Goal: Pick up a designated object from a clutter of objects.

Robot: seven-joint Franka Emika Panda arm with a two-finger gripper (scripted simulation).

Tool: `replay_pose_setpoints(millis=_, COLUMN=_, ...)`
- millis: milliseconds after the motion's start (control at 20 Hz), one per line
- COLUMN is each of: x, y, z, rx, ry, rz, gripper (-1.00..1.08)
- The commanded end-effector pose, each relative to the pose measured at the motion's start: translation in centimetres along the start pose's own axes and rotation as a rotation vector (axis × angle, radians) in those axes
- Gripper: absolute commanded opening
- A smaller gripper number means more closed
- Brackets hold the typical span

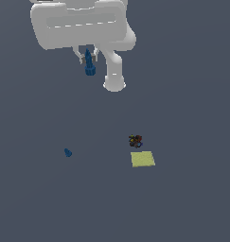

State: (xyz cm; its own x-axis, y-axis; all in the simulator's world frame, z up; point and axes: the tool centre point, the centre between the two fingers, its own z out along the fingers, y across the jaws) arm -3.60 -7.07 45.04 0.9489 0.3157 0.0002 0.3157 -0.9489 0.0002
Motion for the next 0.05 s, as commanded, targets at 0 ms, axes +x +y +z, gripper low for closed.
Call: replay_pose_setpoints(millis=0, x=0.05, y=0.0, z=-0.01, rx=0.0, ry=0.0, rz=-0.001, gripper=-1.0)
